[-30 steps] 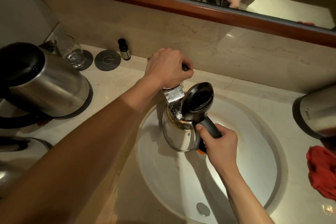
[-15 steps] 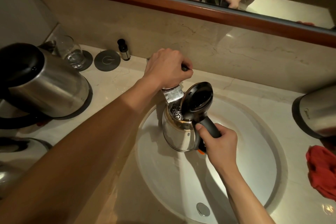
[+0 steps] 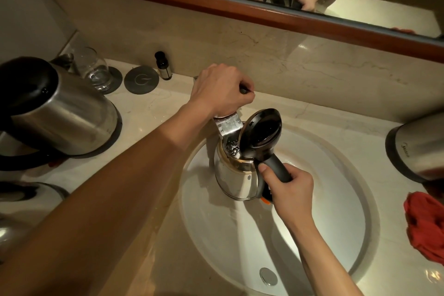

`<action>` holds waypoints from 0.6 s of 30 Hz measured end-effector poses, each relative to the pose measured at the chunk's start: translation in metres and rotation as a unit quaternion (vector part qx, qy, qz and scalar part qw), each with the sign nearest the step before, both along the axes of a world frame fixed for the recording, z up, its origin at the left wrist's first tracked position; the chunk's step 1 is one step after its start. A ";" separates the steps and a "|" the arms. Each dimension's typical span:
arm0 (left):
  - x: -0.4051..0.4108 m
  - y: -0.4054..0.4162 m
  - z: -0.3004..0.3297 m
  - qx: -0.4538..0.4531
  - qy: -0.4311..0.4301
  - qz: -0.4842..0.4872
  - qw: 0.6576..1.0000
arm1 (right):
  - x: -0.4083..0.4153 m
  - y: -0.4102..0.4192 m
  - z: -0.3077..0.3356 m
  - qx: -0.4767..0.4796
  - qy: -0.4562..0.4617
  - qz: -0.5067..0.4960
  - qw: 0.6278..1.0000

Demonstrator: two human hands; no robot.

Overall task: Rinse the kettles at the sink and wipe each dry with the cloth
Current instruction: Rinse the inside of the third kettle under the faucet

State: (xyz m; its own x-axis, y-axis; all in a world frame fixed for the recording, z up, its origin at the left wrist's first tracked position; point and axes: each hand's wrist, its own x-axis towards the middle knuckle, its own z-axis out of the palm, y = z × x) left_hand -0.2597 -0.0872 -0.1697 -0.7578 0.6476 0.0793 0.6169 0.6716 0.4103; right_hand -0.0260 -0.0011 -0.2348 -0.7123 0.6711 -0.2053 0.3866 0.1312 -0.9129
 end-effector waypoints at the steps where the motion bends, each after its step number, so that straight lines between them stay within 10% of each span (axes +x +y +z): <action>1: 0.000 0.000 0.000 0.000 0.001 0.000 1.000 | 0.000 0.000 0.000 -0.003 0.000 -0.001 1.000; 18: -0.002 0.000 -0.004 0.001 -0.001 0.003 1.000 | -0.001 -0.002 0.003 -0.022 -0.008 -0.007 1.000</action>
State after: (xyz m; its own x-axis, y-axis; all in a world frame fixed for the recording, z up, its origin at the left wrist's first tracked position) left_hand -0.2617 -0.0871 -0.1737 -0.7617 0.6430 0.0794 0.6124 0.6746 0.4122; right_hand -0.0266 -0.0031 -0.2319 -0.6993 0.6715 -0.2452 0.4023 0.0862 -0.9114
